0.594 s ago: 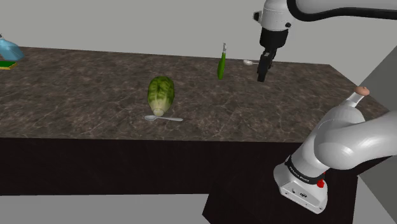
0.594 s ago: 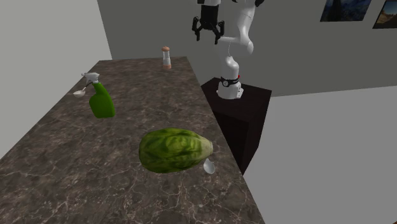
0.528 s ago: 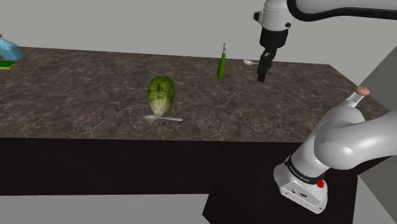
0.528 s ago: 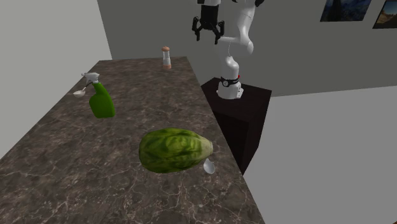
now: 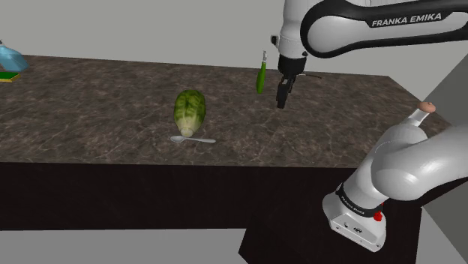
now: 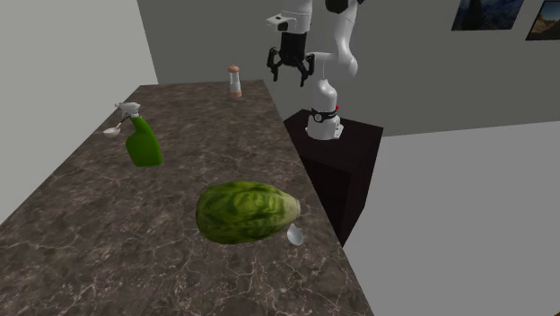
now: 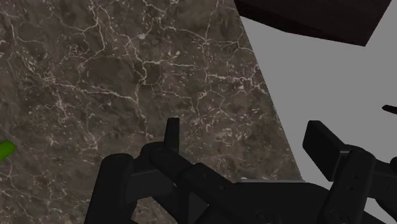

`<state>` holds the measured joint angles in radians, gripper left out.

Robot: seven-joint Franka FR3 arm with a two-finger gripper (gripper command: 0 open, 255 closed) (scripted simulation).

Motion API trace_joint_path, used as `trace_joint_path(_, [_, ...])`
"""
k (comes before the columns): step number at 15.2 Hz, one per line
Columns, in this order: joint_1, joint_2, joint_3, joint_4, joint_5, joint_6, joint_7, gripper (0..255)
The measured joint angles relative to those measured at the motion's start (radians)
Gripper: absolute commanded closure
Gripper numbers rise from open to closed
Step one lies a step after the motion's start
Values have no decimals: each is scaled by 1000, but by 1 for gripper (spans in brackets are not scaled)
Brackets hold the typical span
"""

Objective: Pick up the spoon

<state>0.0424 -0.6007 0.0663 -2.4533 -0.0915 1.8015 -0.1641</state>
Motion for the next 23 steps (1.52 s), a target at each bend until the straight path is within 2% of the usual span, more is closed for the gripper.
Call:
trace_joint_path(9, [25, 262, 35, 4, -21, 328, 1, 0])
trace_joint_path(15, [39, 471, 68, 81, -63, 504, 26, 0])
trace_joint_path(23, [66, 770, 91, 242, -177, 694, 87, 0])
